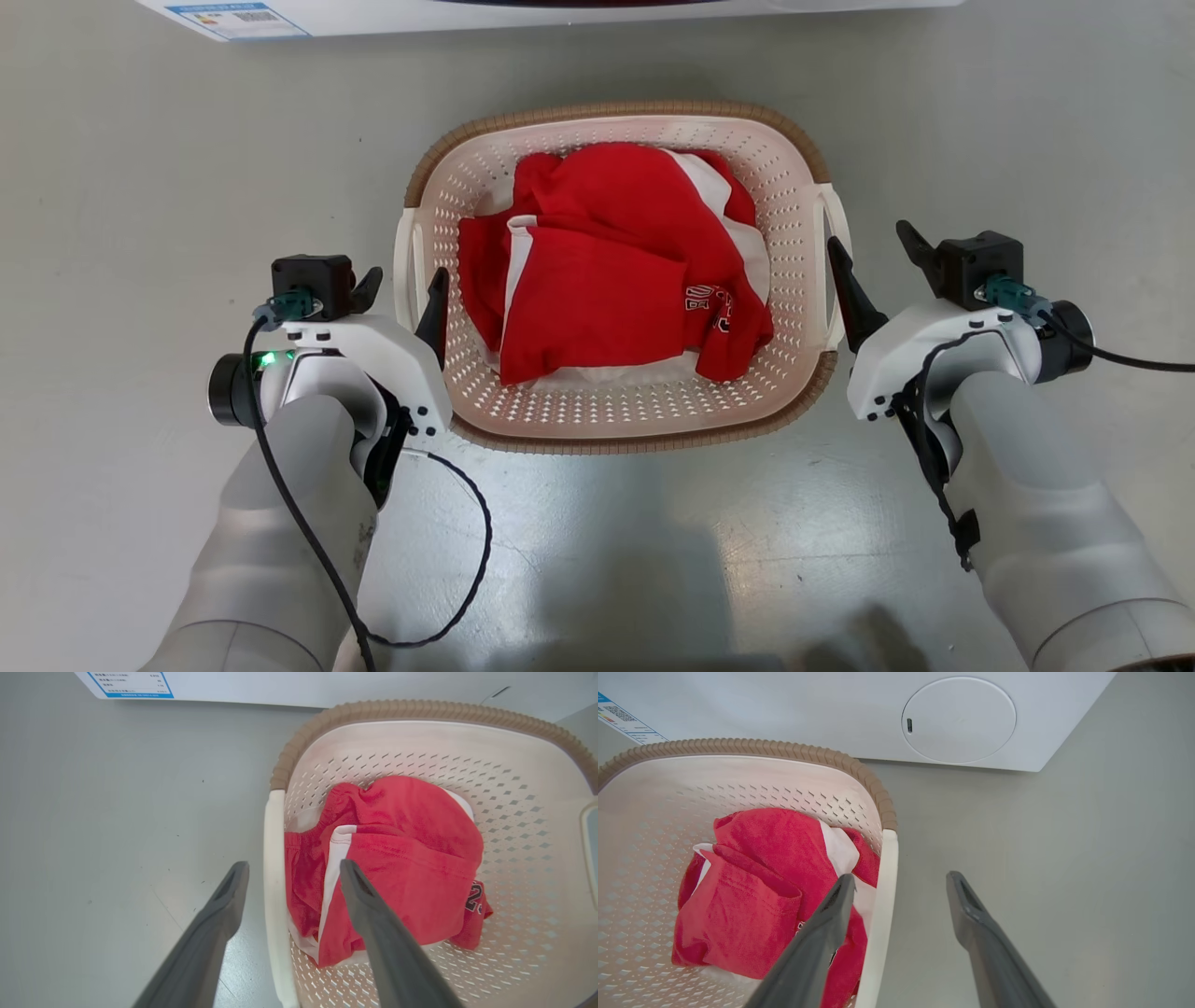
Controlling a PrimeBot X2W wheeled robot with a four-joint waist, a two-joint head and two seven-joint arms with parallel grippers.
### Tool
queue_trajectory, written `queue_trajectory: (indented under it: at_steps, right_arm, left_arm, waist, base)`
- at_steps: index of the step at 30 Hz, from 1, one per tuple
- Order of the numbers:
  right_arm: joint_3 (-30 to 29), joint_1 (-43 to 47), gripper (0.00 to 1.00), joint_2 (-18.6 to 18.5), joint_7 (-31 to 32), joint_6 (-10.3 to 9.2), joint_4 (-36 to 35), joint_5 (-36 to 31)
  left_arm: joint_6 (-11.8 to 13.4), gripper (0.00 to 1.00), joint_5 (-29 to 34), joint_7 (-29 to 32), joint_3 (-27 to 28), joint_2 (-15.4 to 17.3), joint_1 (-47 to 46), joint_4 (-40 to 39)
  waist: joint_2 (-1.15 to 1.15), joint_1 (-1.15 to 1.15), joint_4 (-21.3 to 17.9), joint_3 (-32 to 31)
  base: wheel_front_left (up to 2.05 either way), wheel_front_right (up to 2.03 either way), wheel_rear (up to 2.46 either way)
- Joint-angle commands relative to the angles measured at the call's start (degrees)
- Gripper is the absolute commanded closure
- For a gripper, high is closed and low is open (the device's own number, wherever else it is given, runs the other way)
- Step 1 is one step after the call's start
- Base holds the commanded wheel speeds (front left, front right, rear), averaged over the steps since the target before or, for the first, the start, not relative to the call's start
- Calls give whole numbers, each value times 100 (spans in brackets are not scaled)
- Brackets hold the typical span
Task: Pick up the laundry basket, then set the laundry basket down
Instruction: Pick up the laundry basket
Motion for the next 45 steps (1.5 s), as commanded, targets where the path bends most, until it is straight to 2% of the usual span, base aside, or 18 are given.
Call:
queue_trajectory:
  at_steps: [1, 22, 44, 45]
  right_arm:
    - [142, 81, 0, 80, -79, 35, 16, 51]
    - [823, -521, 0, 81, -37, 35, 1005, 641]
    - [1303, -719, 0, 81, 11, 35, 1227, 1196]
    - [1335, -717, 79, 81, 4, 35, 1210, 1233]
  left_arm:
    - [32, 0, 48, -35, 72, 140, 16, 2]
    - [48, 0, 116, 194, -284, 152, -564, 556]
    - [117, 0, 81, 381, -546, 189, -703, 656]
    - [115, 0, 77, 347, -554, 189, -716, 653]
  waist:
    - [0, 0, 4, 29]
    - [0, 0, 11, 286]
    - [0, 0, 43, 350]
    - [0, 0, 47, 352]
  base:
    - [0, 0, 0]
    - [0, 0, 0]
    - [0, 0, 0]
    - [0, 0, 0]
